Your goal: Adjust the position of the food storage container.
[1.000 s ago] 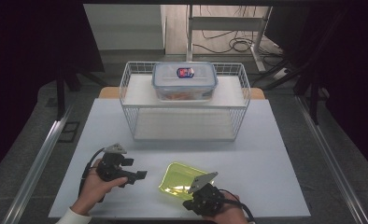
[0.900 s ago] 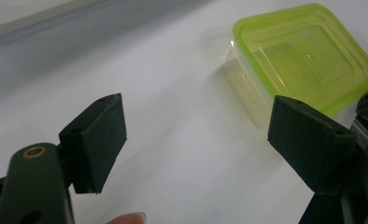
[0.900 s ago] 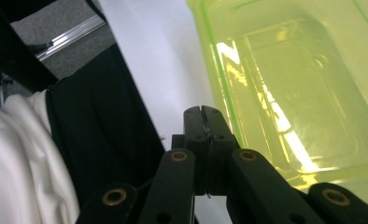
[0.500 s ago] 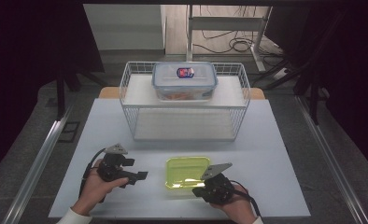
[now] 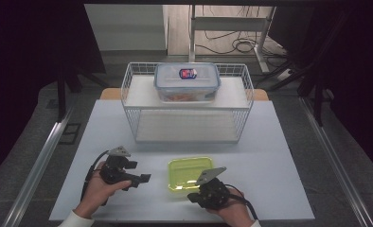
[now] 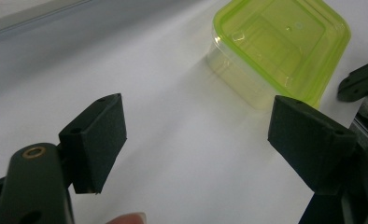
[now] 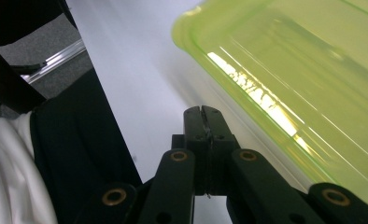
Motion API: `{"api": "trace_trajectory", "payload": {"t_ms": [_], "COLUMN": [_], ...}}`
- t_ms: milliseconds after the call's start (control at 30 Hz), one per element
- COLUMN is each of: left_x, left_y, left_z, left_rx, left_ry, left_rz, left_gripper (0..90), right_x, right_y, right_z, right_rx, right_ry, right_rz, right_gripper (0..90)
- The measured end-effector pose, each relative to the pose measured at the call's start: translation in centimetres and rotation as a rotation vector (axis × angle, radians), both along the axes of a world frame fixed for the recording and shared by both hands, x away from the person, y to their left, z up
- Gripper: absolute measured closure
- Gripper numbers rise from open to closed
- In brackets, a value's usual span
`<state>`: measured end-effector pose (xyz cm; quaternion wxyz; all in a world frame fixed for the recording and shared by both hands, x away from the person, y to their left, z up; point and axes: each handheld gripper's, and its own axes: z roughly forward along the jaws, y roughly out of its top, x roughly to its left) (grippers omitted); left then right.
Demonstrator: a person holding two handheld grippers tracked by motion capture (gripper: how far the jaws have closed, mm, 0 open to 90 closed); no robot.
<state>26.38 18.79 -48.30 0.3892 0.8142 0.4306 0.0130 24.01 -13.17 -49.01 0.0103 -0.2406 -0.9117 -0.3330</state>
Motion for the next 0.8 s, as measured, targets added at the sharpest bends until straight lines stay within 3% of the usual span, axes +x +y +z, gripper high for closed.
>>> {"api": "trace_trajectory", "payload": {"t_ms": [167, 400, 533, 633, 700, 733, 767, 800], "left_x": [0.0, 0.1, -0.1, -0.1, -0.1, -0.1, -0.1, -0.2], "left_y": [0.1, 0.0, -0.2, -0.3, -0.3, -0.3, -0.3, -0.4], "left_z": [0.0, -0.1, -0.1, -0.1, 0.0, 0.0, 0.0, 0.0], "left_rx": [0.0, 0.002, 0.019, 0.01, -0.022, -0.022, -0.032, -0.037], "left_ry": [-0.005, 0.002, -0.015, -0.013, 0.002, 0.002, 0.005, 0.007], "left_rz": [0.0, -0.001, 0.01, 0.016, 0.022, 0.022, 0.022, 0.023], "left_gripper": [18.9, 18.9, 18.8, 18.4, 18.4, 18.4, 18.4, 18.4], "right_x": [0.6, 0.9, 0.3, -0.3, -0.3, -0.3, -0.1, -0.1], "right_y": [2.6, 3.2, 3.3, 2.3, 0.1, 0.1, -1.7, -1.7], "right_z": [-0.5, -0.8, -0.6, 0.2, 1.4, 1.4, 2.2, 2.2], "right_rx": [-0.009, 0.001, -0.007, 0.013, 0.06, 0.06, 0.084, 0.084], "right_ry": [-0.016, -0.034, -0.043, -0.058, -0.072, -0.072, -0.076, -0.076], "right_rz": [0.019, -0.011, 0.007, 0.004, -0.039, -0.039, -0.078, -0.078], "right_gripper": [89.4, 89.4, 89.4, 89.4, 89.4, 89.4, 89.3, 89.3]}}
